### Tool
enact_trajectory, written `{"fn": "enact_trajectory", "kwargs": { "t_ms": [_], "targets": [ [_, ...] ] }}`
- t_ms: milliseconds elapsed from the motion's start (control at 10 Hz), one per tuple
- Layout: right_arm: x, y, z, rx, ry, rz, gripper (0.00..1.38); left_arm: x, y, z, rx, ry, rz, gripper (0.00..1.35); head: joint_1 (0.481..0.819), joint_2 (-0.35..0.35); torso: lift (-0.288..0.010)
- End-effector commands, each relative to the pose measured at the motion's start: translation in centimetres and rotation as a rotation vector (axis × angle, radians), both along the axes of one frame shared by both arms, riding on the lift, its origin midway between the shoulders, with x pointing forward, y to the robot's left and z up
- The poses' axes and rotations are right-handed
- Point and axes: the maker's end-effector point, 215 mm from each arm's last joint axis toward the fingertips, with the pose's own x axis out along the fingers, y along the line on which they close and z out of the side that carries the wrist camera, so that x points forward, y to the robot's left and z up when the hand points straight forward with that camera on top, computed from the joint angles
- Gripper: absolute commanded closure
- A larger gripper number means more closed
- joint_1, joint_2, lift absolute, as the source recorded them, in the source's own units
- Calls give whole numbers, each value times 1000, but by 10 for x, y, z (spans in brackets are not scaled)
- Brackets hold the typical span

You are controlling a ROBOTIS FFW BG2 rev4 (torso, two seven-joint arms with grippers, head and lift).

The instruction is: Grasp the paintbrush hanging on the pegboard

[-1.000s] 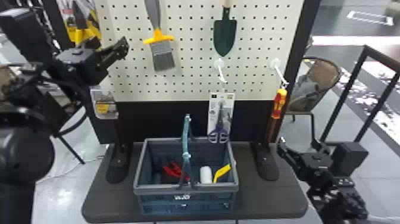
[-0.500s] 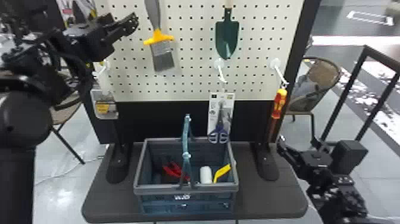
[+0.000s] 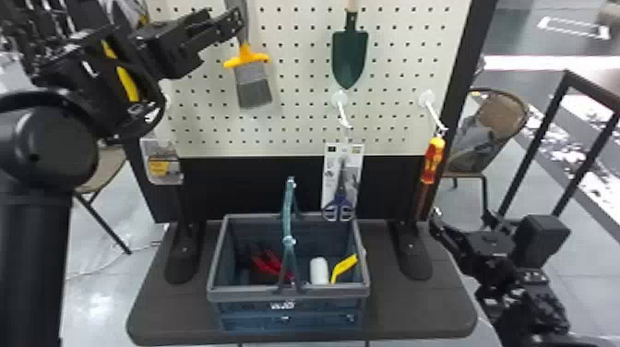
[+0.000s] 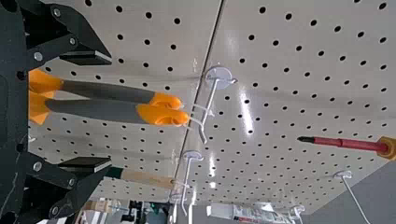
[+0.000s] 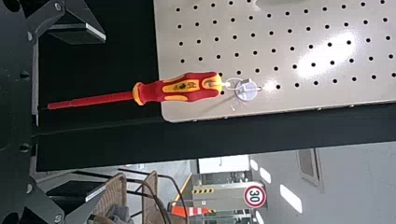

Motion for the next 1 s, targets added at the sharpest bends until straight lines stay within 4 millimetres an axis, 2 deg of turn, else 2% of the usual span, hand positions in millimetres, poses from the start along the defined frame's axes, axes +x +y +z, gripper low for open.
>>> {"fn": "enact_trajectory", "kwargs": {
  "t_ms": [0,200,900],
  "targets": [
    [1,0,1,-1,-1,0,179,2,-11,5,5,2,-22,495,549,0,-100],
    [2,0,4,-4,-6,1,177,4,-25,5,7,14,-64,493,549,0,-100],
    [6,4,5,-17,-8,15,177,9,-44,3,8,32,-128,495,549,0,-100]
  ]
}}
